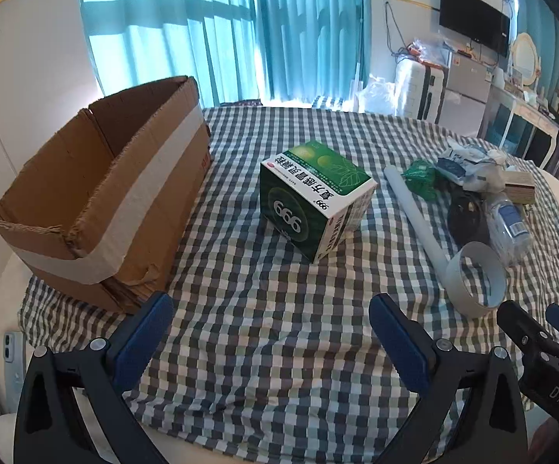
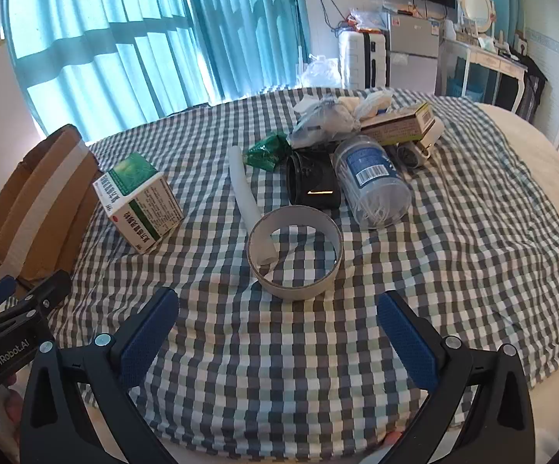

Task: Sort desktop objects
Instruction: 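Grasp the green-and-white medicine box with the left gripper while the right gripper grasps the tape roll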

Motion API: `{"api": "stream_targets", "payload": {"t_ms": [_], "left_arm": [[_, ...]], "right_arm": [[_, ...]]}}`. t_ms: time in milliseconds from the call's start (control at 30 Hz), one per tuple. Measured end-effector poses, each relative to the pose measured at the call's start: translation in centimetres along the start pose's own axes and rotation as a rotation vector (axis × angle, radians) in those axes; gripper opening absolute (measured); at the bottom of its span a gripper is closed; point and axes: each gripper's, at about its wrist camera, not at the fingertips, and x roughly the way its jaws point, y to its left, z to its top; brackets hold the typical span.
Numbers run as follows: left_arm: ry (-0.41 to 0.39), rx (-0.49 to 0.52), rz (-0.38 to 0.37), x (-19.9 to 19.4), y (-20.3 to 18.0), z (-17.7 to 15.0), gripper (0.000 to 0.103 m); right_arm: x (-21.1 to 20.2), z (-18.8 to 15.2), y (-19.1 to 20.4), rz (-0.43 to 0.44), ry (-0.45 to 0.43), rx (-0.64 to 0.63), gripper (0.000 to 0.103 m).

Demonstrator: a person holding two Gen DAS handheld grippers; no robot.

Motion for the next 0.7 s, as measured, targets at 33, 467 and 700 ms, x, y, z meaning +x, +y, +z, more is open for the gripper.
{"api": "stream_targets", "payload": {"t_ms": [33,467,700], "left_arm": [[0.006,-0.006,-0.003,0.4,0.0,0.2,0.103],[0.073,-0.065,-0.042,5.1,-2.7,4.0,0.103],[0.085,-0.108,0.004,7.7,-4.6,6.3,0.103]], "right_arm": [[0.5,0.2,-0.1,-0.002,0.005,0.004,0.103],[7.9,2.9,-0.5,-0.068,0.113,-0.043,0.103],[9.5,3.6,-1.0,-0.081,0.147,-0.028,0.103]]}}
